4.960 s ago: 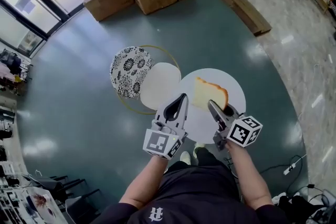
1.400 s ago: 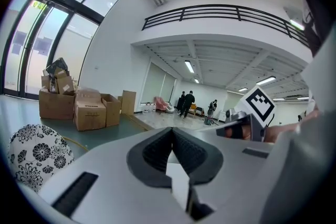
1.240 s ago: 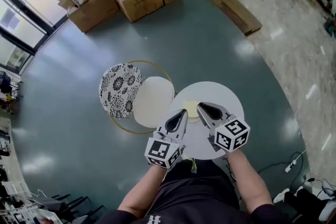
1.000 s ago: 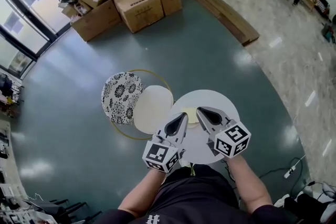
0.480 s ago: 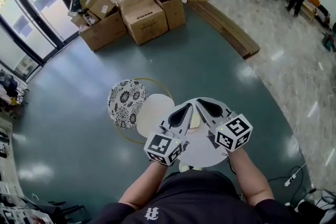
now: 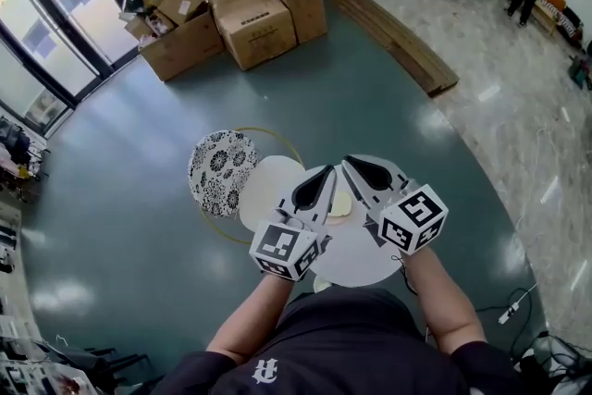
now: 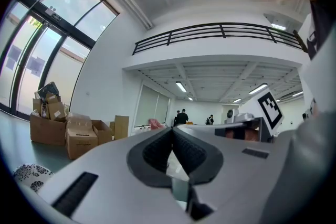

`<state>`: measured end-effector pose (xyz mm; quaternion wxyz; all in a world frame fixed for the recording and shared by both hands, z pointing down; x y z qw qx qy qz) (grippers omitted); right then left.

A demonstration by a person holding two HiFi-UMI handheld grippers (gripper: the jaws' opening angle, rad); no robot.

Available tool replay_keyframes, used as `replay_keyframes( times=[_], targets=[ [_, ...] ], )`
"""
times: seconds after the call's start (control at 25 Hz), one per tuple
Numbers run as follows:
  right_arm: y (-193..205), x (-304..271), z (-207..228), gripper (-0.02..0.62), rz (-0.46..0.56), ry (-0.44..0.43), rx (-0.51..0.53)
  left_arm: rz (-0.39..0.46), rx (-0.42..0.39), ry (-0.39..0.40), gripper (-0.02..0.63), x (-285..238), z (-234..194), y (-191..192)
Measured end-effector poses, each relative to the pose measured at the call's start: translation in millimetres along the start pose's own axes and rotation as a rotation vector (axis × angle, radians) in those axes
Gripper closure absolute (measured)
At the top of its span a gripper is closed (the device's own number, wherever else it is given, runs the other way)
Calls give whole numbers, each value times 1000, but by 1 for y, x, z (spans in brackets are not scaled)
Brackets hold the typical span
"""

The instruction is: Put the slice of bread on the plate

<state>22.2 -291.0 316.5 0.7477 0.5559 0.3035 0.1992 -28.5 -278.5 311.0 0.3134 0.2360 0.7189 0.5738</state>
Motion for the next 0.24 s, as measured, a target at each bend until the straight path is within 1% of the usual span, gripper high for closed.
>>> replay_keyframes(
  times=[0.24],
  targets=[
    [0,-1,2,589,-1,0,9,8,-3,-8,600,-1,-1,-1]
  ],
)
Point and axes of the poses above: the fingertips, and each gripper's own axes: x backward along the fingers, z to its right, y out of its underside, the point moved 2 cm from there along x, backward along the fingers, and after that the axes turned 11 degrees about -z, right-handed, at the moved point
